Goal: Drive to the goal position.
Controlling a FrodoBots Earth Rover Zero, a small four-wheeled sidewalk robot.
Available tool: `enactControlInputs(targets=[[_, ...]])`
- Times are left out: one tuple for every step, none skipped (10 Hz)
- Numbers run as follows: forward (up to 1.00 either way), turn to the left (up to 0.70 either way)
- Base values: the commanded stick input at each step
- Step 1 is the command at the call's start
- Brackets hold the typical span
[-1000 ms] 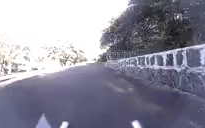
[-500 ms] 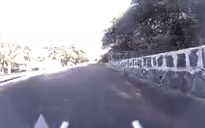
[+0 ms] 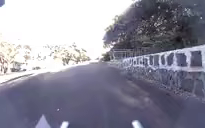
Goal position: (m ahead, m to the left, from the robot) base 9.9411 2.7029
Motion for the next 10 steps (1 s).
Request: enactControlInputs(targets=[[0.70, -0.35], [0.70, -0.35], [0.70, -0.35], [0.70, -0.34], [0.70, -0.19], [0.70, -0.05], [0.70, 0.00], [0.70, 0.00], [0.70, 0.00], [0.70, 0.00]])
